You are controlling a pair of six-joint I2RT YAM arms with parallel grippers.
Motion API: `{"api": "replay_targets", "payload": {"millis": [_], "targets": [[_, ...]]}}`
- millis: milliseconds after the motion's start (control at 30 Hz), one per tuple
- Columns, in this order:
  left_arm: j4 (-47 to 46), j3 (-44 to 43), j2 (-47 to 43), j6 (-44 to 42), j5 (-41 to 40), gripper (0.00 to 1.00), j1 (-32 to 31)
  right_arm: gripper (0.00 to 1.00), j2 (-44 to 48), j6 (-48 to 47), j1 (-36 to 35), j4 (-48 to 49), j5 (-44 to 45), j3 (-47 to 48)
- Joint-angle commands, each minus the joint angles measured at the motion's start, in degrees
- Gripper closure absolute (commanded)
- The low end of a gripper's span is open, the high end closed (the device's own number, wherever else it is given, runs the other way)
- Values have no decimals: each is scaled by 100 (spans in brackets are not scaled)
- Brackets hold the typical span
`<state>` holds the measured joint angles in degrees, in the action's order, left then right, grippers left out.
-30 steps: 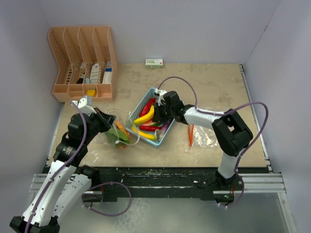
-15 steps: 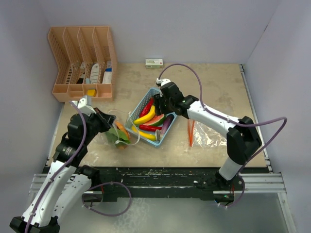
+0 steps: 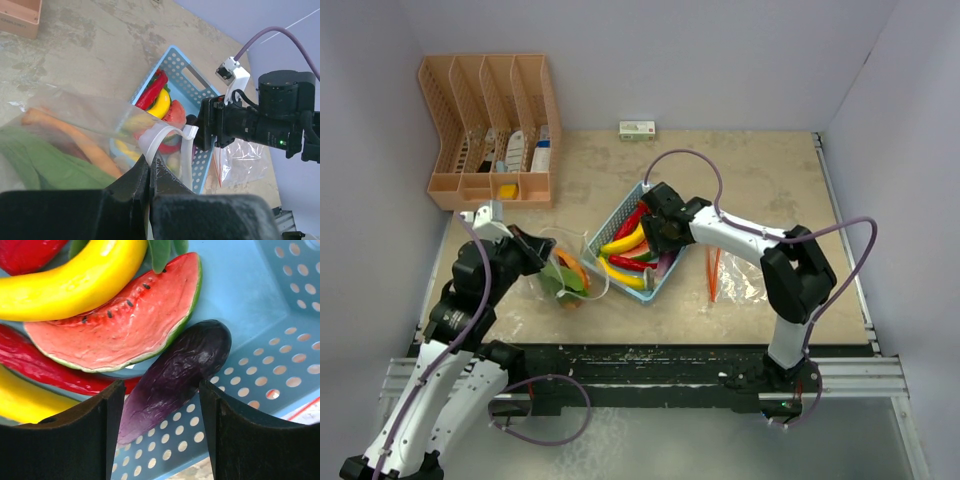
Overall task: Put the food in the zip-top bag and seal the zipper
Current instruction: Pick up the fake vegetable from the bin.
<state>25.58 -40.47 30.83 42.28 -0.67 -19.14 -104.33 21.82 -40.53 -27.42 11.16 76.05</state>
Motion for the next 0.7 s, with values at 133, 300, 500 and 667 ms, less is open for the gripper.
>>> {"api": "replay_targets", "payload": {"millis": [133,300,500,667], "targets": [[-325,-217,-136,-111,-22,100,15,35,-281,-269,64,-651,548,299],[-231,-254,-200,-130,-55,100,16,36,-695,-142,67,-391,244,293],[-159,-264,-228,-142,-101,100,15,50,-788,-79,71,-82,211,318],[-168,-251,-216,-126,-92,100,15,75,-454,-40,65,-109,466,511]]}}
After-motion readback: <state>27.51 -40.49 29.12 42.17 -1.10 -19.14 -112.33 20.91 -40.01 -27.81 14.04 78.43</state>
